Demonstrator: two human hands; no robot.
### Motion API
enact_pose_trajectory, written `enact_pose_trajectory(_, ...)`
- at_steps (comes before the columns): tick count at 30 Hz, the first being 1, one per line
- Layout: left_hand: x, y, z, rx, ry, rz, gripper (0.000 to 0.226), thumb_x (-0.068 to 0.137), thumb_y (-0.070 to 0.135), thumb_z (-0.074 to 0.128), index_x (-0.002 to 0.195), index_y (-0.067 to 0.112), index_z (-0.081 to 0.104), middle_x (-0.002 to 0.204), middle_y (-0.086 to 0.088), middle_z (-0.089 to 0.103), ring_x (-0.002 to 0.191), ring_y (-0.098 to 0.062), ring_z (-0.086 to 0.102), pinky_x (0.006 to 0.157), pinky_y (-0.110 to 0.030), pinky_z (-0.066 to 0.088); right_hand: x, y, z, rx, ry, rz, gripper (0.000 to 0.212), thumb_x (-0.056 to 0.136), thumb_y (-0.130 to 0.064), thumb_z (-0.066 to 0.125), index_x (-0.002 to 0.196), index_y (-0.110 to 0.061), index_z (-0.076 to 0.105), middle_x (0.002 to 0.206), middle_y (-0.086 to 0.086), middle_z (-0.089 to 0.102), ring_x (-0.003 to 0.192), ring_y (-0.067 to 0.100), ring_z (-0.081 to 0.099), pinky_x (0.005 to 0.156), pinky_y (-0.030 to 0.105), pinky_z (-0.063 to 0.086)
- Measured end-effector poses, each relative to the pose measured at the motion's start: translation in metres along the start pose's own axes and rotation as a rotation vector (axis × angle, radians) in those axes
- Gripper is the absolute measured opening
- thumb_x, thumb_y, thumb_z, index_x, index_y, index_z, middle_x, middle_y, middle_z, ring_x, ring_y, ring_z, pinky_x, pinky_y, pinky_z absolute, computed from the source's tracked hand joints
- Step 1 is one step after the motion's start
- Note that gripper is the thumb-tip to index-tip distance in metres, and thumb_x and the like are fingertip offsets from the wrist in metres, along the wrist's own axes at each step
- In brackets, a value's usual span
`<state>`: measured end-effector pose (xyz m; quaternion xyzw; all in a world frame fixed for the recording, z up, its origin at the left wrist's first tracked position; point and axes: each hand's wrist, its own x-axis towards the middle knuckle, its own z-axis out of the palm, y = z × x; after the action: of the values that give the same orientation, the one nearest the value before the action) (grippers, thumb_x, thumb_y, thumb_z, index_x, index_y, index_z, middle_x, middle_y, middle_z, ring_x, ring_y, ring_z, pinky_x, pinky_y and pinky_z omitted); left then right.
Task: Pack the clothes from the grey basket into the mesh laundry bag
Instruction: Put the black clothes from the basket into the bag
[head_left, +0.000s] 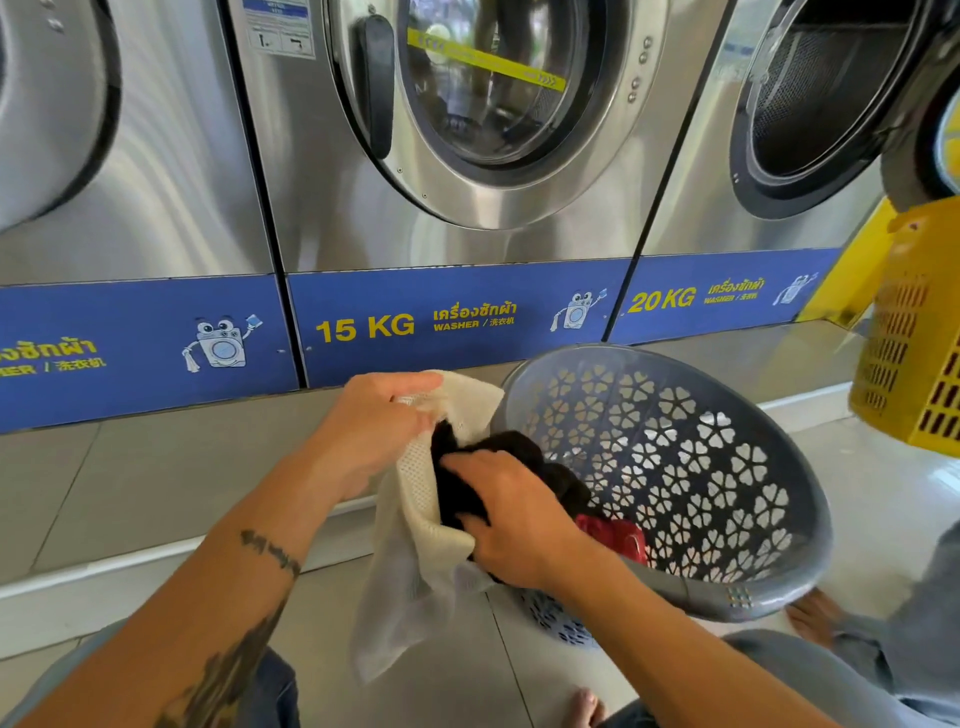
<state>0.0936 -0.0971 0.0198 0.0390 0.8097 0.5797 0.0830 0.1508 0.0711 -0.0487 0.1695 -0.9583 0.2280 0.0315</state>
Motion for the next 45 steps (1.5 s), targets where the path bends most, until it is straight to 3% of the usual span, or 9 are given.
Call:
enact_pose_trajectory(3, -0.003, -0.002, 0.002, 0.053, -0.036, 0.024, 0.042, 0.088, 0.008, 0.062, 0.122, 0.032, 0.066, 0.132, 0.007, 0.057, 0.12, -0.015, 0.052, 0.103, -0.034, 0.041, 0.008, 0.012, 0.007, -0.27, -0.2, -0.035, 0.048, 0.086, -0.034, 0.058, 0.134, -0.033, 0.054, 0.112, -0.003, 0.058, 0.107, 0.027, 0.051, 0.081, 0.037, 0.03)
enact_pose_trajectory(10, 0.0, -0.004, -0.01, 0.043, 0.005, 0.012, 0.048, 0.087, -0.001, 0.058, 0.123, 0.03, 0.066, 0.134, 0.006, 0.055, 0.119, -0.011, 0.049, 0.099, -0.031, 0.04, -0.004, 0.028, -0.027, -0.195, -0.127, 0.218, 0.088, 0.07, -0.048, 0.071, 0.147, -0.045, 0.029, 0.151, 0.0, 0.028, 0.14, 0.027, 0.024, 0.115, 0.053, 0.028)
enact_pose_trajectory(12, -0.001, -0.004, -0.011, 0.053, -0.002, 0.02, 0.048, 0.088, 0.0, 0.058, 0.123, 0.031, 0.066, 0.134, 0.007, 0.054, 0.116, -0.01, 0.048, 0.098, -0.031, 0.04, -0.008, 0.041, -0.028, -0.032, -0.181, 0.337, 0.075, 0.071, -0.042, 0.066, 0.137, -0.051, 0.033, 0.141, 0.003, 0.041, 0.133, 0.033, 0.039, 0.109, 0.054, 0.04)
enact_pose_trajectory(18, -0.001, -0.007, 0.0, 0.034, -0.025, 0.014, 0.044, 0.09, 0.005, 0.059, 0.126, 0.029, 0.063, 0.142, 0.004, 0.049, 0.129, -0.018, 0.045, 0.1, -0.032, 0.038, -0.009, 0.034, -0.034, 0.054, 0.058, 0.342, 0.036, 0.064, -0.013, 0.052, 0.093, -0.033, 0.061, 0.095, -0.005, 0.063, 0.088, 0.02, 0.059, 0.076, 0.038, 0.055)
enact_pose_trajectory(22, -0.002, -0.014, 0.01, -0.021, -0.043, -0.014, 0.045, 0.087, 0.004, 0.061, 0.126, 0.027, 0.064, 0.139, 0.003, 0.053, 0.125, -0.016, 0.05, 0.106, -0.039, 0.042, -0.011, 0.012, -0.032, 0.282, 0.223, 0.314, 0.042, 0.067, 0.004, 0.055, 0.097, -0.02, 0.071, 0.097, -0.007, 0.069, 0.092, 0.011, 0.062, 0.079, 0.017, 0.05)
enact_pose_trajectory(26, -0.006, -0.03, 0.007, -0.078, -0.027, -0.049, 0.047, 0.085, 0.004, 0.062, 0.123, 0.031, 0.066, 0.129, 0.004, 0.06, 0.11, -0.013, 0.06, 0.092, -0.031, 0.049, -0.009, -0.005, -0.008, 0.331, -0.023, 0.246, 0.056, 0.077, 0.007, 0.053, 0.124, -0.019, 0.07, 0.117, -0.006, 0.068, 0.109, 0.009, 0.059, 0.082, -0.001, 0.037)
enact_pose_trajectory(31, -0.027, -0.099, -0.003, 0.277, -0.013, -0.15, 0.042, 0.088, 0.014, 0.06, 0.128, 0.028, 0.063, 0.135, 0.0, 0.058, 0.115, -0.019, 0.057, 0.089, -0.026, 0.045, -0.002, 0.001, 0.043, 0.264, -0.465, 0.296, 0.072, 0.08, -0.002, 0.045, 0.145, -0.033, 0.053, 0.148, 0.005, 0.054, 0.136, 0.026, 0.049, 0.108, 0.032, 0.043)
enact_pose_trajectory(34, -0.033, -0.132, -0.015, 0.432, -0.012, -0.197, 0.043, 0.089, 0.011, 0.055, 0.129, 0.025, 0.062, 0.136, -0.004, 0.056, 0.116, -0.023, 0.056, 0.091, -0.026, 0.045, -0.003, -0.001, 0.077, 0.195, -0.655, 0.308, 0.069, 0.09, -0.003, 0.046, 0.152, -0.031, 0.043, 0.159, 0.006, 0.039, 0.145, 0.031, 0.038, 0.113, 0.03, 0.034)
enact_pose_trajectory(45, -0.029, -0.152, -0.031, 0.626, -0.255, -0.217, 0.064, 0.086, 0.007, 0.056, 0.146, 0.026, 0.041, 0.148, -0.005, 0.041, 0.13, -0.026, 0.045, 0.105, -0.03, 0.039, 0.017, -0.021, 0.143, 0.119, -0.597, 0.202, 0.04, 0.088, -0.04, 0.048, 0.128, -0.045, 0.046, 0.12, -0.002, 0.065, 0.102, 0.027, 0.062, 0.087, 0.051, 0.056)
